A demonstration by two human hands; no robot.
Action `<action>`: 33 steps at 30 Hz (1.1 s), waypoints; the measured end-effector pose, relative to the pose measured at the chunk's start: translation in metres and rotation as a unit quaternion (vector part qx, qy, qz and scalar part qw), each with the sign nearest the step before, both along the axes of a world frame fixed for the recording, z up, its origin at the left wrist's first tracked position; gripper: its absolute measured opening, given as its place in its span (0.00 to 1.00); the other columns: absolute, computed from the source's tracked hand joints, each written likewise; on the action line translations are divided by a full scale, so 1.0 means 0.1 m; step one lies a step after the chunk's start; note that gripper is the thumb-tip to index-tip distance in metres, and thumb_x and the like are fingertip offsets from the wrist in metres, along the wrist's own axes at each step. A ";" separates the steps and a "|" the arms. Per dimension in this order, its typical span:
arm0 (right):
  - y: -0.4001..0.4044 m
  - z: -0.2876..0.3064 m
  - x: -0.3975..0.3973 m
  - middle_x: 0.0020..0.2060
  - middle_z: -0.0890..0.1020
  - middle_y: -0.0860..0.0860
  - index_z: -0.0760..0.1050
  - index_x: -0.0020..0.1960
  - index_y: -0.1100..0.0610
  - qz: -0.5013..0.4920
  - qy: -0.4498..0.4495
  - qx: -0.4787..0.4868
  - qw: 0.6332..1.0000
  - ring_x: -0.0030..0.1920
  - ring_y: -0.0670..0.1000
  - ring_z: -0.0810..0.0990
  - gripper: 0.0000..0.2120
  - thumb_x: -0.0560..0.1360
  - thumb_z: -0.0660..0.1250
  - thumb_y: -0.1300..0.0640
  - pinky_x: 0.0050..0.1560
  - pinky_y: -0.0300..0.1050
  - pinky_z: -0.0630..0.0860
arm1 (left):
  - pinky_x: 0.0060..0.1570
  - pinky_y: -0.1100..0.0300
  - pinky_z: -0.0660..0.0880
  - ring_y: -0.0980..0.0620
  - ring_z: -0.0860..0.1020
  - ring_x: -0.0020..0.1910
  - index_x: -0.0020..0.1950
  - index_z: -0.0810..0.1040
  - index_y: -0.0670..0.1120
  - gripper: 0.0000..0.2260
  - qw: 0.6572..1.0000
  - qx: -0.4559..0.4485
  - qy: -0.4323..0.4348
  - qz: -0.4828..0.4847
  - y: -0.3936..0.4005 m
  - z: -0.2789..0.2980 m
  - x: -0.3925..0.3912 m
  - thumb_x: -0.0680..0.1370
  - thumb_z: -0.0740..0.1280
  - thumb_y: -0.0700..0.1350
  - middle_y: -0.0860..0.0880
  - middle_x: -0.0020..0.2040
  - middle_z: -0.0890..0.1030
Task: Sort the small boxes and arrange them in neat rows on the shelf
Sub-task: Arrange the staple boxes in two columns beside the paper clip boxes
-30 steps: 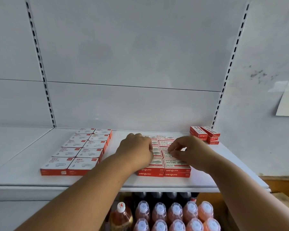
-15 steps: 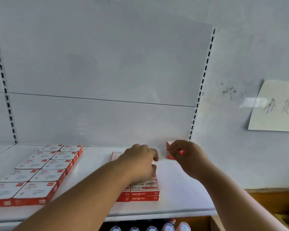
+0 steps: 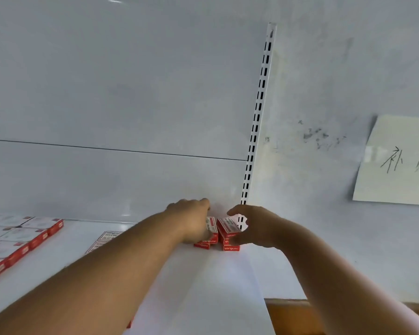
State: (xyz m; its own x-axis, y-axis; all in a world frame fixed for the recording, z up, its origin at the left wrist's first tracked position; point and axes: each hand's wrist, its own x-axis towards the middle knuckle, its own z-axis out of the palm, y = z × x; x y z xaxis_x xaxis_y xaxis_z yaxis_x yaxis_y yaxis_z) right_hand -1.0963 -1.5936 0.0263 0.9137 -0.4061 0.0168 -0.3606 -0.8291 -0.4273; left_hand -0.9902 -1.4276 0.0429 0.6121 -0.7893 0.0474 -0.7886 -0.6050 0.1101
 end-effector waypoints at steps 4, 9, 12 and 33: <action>-0.21 0.03 0.06 0.54 0.76 0.45 0.70 0.68 0.48 0.077 0.046 0.018 0.996 0.49 0.46 0.75 0.32 0.67 0.78 0.56 0.39 0.35 0.71 | 0.61 0.51 0.70 0.43 0.71 0.67 0.77 0.57 0.53 0.39 0.998 0.039 0.001 0.041 -0.19 -0.05 -0.03 0.71 0.73 0.56 0.48 0.70 0.73; -0.33 0.00 0.13 0.59 0.75 0.45 0.67 0.71 0.52 0.126 0.028 -0.007 0.992 0.54 0.47 0.75 0.38 0.66 0.79 0.53 0.52 0.37 0.71 | 0.63 0.51 0.71 0.45 0.73 0.65 0.76 0.61 0.51 0.44 0.997 -0.017 -0.003 0.069 -0.22 -0.12 -0.07 0.66 0.77 0.57 0.48 0.68 0.73; -0.28 0.00 0.11 0.60 0.72 0.49 0.68 0.71 0.54 0.130 -0.013 -0.050 0.990 0.51 0.46 0.73 0.37 0.66 0.78 0.51 0.51 0.35 0.70 | 0.60 0.53 0.74 0.48 0.75 0.60 0.73 0.67 0.51 0.40 0.992 -0.106 0.003 0.068 -0.12 -0.13 -0.10 0.65 0.79 0.55 0.49 0.64 0.70; 1.09 0.20 0.22 0.42 0.85 0.55 0.68 0.66 0.41 0.111 -0.331 0.500 0.793 0.36 0.56 0.78 0.28 0.76 0.65 0.69 0.36 0.48 0.70 | 0.43 0.55 0.77 0.46 0.83 0.48 0.65 0.72 0.63 0.25 0.763 -0.526 0.371 0.053 1.13 0.09 -0.01 0.79 0.65 0.33 0.46 0.54 0.84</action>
State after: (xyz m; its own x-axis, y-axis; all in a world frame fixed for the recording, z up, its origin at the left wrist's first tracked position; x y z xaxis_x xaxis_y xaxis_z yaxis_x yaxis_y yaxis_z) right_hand -1.0738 -1.4848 0.0460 0.8901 -0.3489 0.2932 0.3240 0.0318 -0.9455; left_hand -0.9911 -1.3146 0.0516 0.8367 -0.4972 0.2297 -0.2246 0.0711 0.9718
